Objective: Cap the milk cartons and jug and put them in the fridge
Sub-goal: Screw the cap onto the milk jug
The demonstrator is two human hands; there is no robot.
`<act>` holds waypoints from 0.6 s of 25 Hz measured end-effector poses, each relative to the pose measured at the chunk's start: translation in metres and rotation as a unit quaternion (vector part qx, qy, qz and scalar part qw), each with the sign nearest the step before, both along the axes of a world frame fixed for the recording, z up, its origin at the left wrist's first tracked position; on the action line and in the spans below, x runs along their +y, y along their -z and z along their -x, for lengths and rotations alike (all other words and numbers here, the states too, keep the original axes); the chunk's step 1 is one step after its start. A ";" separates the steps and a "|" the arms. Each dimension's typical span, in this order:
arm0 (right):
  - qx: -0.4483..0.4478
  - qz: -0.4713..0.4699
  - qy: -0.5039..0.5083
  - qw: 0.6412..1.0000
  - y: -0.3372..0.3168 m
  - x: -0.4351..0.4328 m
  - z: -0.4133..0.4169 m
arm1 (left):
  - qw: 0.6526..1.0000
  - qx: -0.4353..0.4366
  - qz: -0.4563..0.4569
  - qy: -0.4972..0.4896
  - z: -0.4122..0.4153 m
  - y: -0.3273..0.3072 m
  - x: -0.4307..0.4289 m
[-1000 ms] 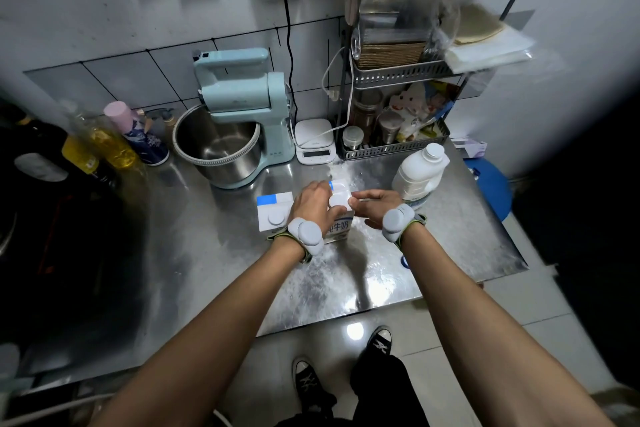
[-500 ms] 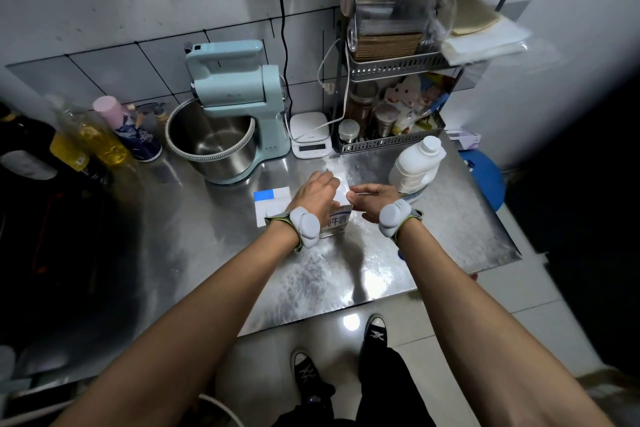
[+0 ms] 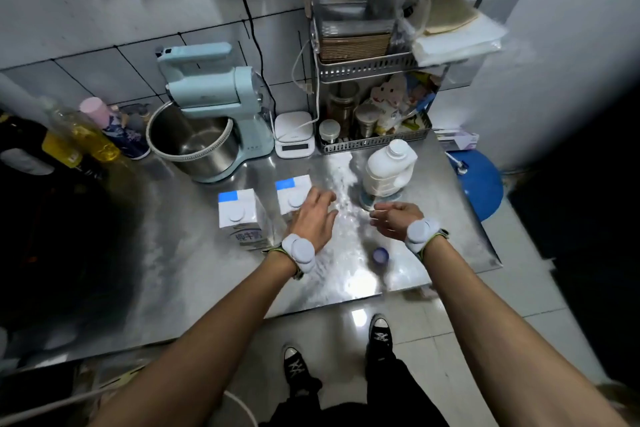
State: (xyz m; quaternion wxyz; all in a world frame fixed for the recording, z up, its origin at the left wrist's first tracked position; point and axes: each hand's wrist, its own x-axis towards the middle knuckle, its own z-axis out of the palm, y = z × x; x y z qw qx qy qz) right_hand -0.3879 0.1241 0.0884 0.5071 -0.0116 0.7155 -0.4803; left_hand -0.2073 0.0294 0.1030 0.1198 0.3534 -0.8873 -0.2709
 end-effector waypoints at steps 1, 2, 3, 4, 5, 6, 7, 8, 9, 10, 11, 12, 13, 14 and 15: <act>0.013 -0.008 0.009 1.000 0.001 0.007 0.016 | 1.000 -0.016 -0.020 0.003 0.011 0.009 0.010; 0.027 -0.013 0.011 0.999 0.002 0.013 0.030 | 0.998 -0.036 -0.044 0.007 0.020 0.018 0.019; 0.033 -0.014 0.012 0.999 0.003 0.016 0.043 | 0.996 -0.057 -0.066 0.012 0.029 0.027 0.028; 0.044 -0.018 0.007 0.999 0.005 0.020 0.065 | 0.993 -0.076 -0.089 0.014 0.046 0.037 0.039; 0.051 -0.016 0.002 0.999 0.005 0.019 0.080 | 0.989 -0.095 -0.112 0.016 0.057 0.045 0.047; 0.056 -0.014 -0.001 0.998 0.006 0.015 0.089 | 0.985 -0.114 -0.130 0.020 0.062 0.053 0.052; 0.058 -0.011 -0.005 0.998 0.008 0.010 0.105 | 0.980 -0.131 -0.146 0.019 0.073 0.063 0.060; 0.066 -0.009 -0.022 0.998 0.007 0.006 0.114 | 0.975 -0.153 -0.160 0.019 0.080 0.072 0.065; 0.079 -0.008 -0.039 0.996 0.007 -0.001 0.120 | 0.970 -0.175 -0.169 0.018 0.085 0.078 0.069; 0.097 -0.012 -0.061 0.993 0.008 -0.006 0.130 | 0.965 -0.192 -0.181 0.013 0.095 0.088 0.074; 0.118 -0.010 -0.078 0.990 0.009 -0.011 0.136 | 0.959 -0.210 -0.189 0.009 0.100 0.097 0.078; 0.131 -0.005 -0.090 0.987 0.007 -0.014 0.137 | 0.954 -0.227 -0.194 0.008 0.101 0.103 0.080; 0.142 0.008 -0.100 0.985 0.007 -0.017 0.137 | 0.950 -0.242 -0.196 0.008 0.101 0.108 0.082; 0.150 0.020 -0.111 0.982 0.007 -0.020 0.138 | 0.948 -0.251 -0.195 0.004 0.102 0.114 0.083; 0.154 0.036 -0.117 0.980 0.007 -0.023 0.138 | 0.949 -0.250 -0.192 -0.006 0.103 0.118 0.083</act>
